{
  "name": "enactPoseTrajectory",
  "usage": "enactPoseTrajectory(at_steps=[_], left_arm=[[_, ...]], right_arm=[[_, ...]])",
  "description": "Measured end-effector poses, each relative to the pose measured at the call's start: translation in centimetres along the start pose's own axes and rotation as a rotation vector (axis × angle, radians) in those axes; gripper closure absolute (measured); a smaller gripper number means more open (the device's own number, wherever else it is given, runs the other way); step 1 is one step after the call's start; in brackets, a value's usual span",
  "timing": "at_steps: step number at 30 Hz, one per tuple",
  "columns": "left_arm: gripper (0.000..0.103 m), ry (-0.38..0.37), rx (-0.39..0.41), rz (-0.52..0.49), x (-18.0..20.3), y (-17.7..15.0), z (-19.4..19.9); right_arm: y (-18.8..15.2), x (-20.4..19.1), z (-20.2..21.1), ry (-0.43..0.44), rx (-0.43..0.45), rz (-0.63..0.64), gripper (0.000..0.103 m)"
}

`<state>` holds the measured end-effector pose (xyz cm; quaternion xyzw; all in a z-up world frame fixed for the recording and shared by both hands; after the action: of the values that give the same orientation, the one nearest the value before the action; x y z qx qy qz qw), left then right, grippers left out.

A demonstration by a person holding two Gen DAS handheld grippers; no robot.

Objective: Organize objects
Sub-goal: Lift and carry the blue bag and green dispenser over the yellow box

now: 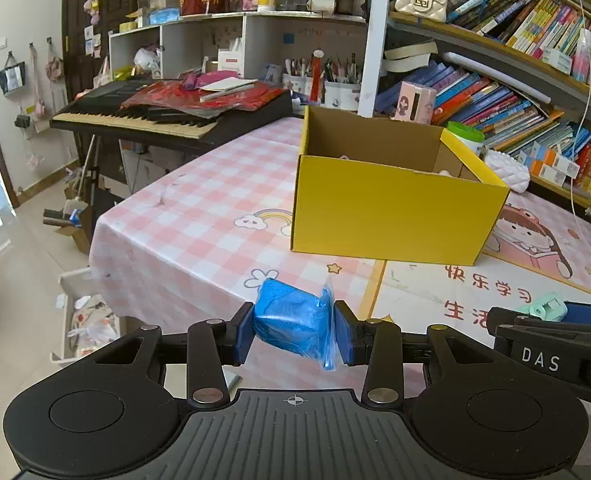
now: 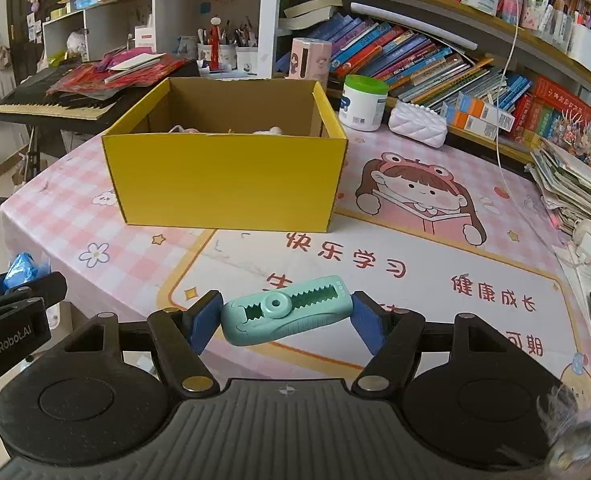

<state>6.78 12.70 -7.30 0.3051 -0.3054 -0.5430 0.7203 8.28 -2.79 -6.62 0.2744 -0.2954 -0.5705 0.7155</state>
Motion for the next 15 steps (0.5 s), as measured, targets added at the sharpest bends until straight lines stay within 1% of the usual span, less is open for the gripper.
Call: enactPoseTrajectory(at_steps=[7,15], left_arm=[[0.064,-0.011,0.028,-0.008,-0.4,0.5,0.8],[0.064,-0.029,0.069,-0.024,0.4,2.1,0.8]], right_arm=[[0.4,-0.5,0.9,-0.018,0.023,0.002,0.035],[1.5,-0.4,0.9,-0.025,0.056,0.010,0.035]])
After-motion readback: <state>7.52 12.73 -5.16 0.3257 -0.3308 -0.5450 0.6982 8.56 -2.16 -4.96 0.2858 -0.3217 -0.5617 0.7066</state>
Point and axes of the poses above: each gripper's, at about its wrist camera, not at the fingertips, and z roughly against the way its jaws point, x to its right, y to its top, the point moved 9 cm from there along -z, roughly the way its jaws point, and after that the axes turned 3 degrees about z, right-handed, at the moved point
